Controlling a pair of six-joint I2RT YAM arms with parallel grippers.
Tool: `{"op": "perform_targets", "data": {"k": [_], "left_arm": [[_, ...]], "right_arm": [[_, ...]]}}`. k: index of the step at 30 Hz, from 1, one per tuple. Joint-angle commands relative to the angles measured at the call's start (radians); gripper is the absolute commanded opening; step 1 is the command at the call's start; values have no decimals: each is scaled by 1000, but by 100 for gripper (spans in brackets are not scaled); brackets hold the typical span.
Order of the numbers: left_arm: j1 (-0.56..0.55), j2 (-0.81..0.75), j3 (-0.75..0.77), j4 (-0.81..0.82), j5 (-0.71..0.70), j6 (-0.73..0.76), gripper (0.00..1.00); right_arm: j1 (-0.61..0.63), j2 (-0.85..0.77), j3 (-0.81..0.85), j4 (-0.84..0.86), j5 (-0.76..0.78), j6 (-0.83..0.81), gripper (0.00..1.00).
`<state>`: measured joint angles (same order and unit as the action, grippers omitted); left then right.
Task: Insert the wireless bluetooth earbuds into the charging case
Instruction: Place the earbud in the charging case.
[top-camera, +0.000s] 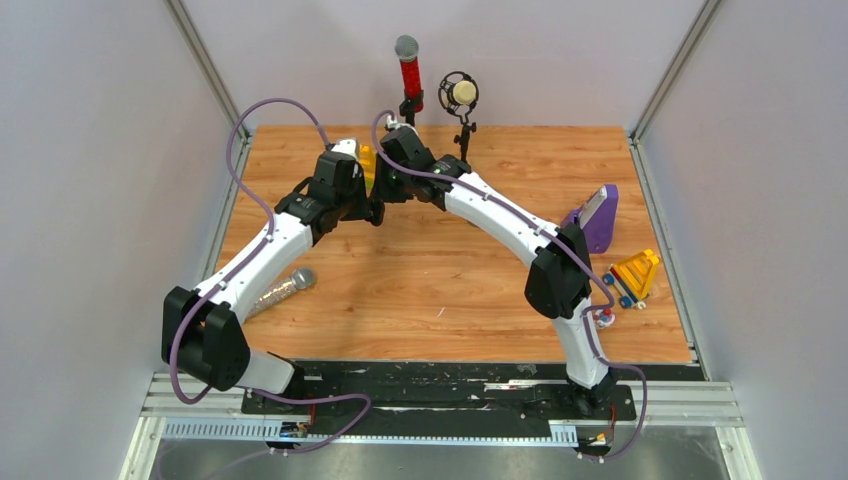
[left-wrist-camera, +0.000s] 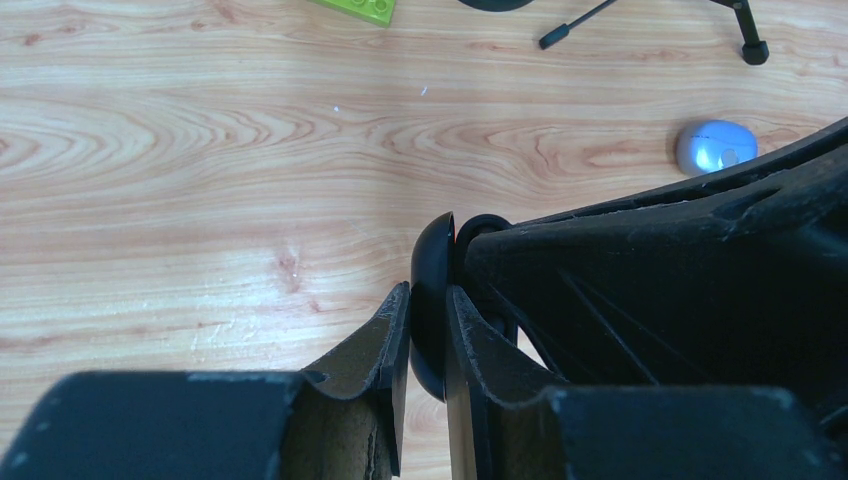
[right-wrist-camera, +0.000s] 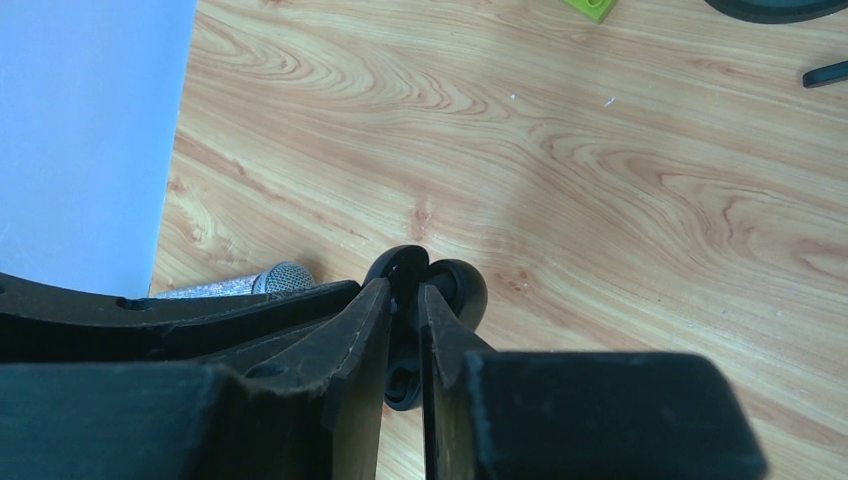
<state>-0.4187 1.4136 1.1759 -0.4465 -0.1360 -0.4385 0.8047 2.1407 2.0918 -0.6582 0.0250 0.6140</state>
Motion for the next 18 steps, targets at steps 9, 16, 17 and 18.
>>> {"op": "perform_targets", "data": {"k": [9, 16, 17, 18], "left_arm": [[-3, -66, -8, 61, 76, 73, 23], [-3, -87, -20, 92, 205, 139, 22], [-3, -89, -21, 96, 217, 144, 22], [-3, -91, -22, 98, 246, 157, 22]], "right_arm": [[-140, -162, -203, 153, -288, -214, 25], [-294, -413, -543, 355, -558, -427, 52], [-306, -443, -570, 368, -581, -459, 56], [-316, -477, -595, 382, -623, -499, 60]]}}
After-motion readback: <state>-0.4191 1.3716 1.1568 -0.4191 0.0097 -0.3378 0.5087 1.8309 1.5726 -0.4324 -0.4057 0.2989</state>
